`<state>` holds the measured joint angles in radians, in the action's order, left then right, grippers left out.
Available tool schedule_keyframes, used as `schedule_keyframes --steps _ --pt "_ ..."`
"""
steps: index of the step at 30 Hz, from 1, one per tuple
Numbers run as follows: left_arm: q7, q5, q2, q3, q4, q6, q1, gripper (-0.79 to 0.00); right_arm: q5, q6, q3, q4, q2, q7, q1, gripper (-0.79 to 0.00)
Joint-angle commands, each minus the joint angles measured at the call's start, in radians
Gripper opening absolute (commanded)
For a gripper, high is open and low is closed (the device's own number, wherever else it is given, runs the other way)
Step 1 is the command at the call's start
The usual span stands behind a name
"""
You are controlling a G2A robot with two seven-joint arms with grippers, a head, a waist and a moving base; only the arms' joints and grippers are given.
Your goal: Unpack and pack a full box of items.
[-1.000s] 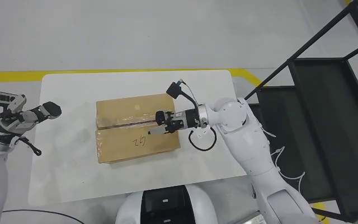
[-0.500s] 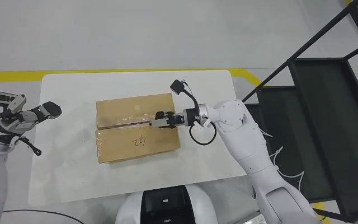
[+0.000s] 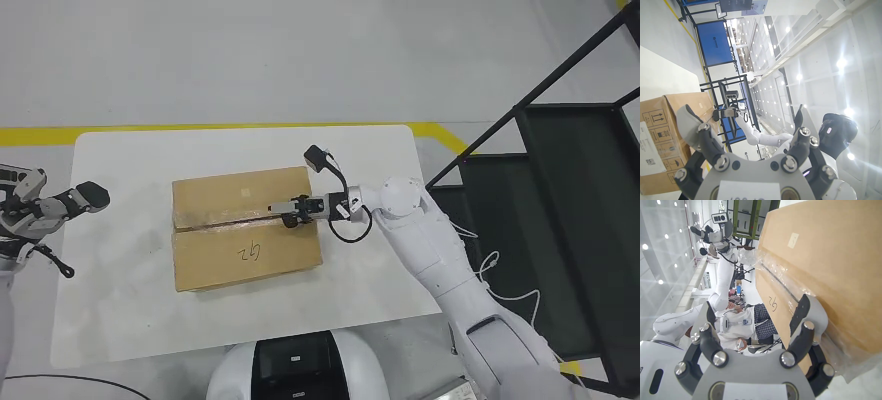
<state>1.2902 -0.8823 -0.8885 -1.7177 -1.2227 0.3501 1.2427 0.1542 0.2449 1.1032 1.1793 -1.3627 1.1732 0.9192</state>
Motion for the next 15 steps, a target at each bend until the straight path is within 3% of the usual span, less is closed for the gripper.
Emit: schedule_keyframes --steps 1,6,15 --pt "0.000 0.000 0.000 0.000 0.000 0.000 0.000 0.000 0.037 -0.019 -0.001 -0.029 -0.002 0.001 -0.009 0.000" --pt "0.000 0.000 0.000 0.000 0.000 0.000 0.000 0.000 0.098 -0.010 -0.001 -0.063 -0.002 0.016 -0.026 0.000" --pt "0.000 0.000 0.000 0.000 0.000 0.000 0.000 0.000 0.078 -0.018 0.040 -0.059 0.021 0.024 -0.019 0.000"
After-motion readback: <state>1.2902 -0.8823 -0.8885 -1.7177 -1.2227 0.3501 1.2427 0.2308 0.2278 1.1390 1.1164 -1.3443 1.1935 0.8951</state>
